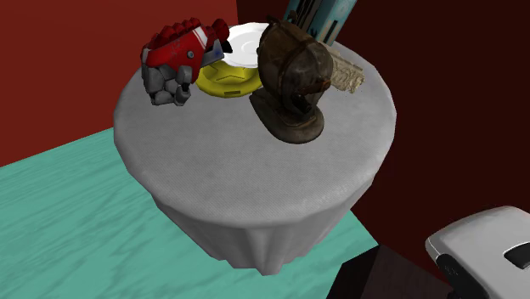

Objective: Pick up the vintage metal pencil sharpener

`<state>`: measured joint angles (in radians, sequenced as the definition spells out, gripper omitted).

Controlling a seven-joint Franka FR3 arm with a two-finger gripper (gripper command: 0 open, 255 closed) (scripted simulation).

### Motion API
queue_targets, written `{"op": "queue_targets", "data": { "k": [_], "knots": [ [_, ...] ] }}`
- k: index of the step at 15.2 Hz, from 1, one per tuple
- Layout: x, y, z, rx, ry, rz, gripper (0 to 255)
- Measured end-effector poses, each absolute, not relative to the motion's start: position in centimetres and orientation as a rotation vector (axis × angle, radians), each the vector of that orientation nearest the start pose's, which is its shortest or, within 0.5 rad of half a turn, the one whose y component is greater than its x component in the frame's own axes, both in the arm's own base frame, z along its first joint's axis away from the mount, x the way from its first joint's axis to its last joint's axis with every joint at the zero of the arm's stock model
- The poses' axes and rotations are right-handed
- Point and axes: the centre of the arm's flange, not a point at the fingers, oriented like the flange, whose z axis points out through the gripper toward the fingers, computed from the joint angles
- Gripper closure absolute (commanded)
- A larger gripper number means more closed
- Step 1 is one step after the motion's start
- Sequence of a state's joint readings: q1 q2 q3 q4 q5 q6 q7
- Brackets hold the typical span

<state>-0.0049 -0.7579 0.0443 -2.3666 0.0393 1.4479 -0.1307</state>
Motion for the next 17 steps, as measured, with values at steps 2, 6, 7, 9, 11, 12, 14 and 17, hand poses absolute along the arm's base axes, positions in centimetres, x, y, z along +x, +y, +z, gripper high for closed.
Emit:
{"op": "queue_targets", "data": {
  "k": [2,6,7,9,11,12,14,17],
  "knots": [
    [30.3,1.9,56.9,-3.105,-0.222,0.247,0],
    [34.2,0.3,58.2,-3.106,-0.058,0.218,0],
    [35.6,-0.1,58.7,-3.104,-0.012,0.209,0],
    [37.6,-1.0,59.3,-3.099,0.082,0.193,0],
    [39.8,-2.3,60.1,-3.091,0.175,0.175,0],
    [40.7,-2.9,60.5,-3.086,0.222,0.167,0],
    [42.9,-4.3,61.1,-3.073,0.315,0.150,0],
    [45.5,-6.6,62.6,-3.050,0.453,0.123,0]
  ]
}}
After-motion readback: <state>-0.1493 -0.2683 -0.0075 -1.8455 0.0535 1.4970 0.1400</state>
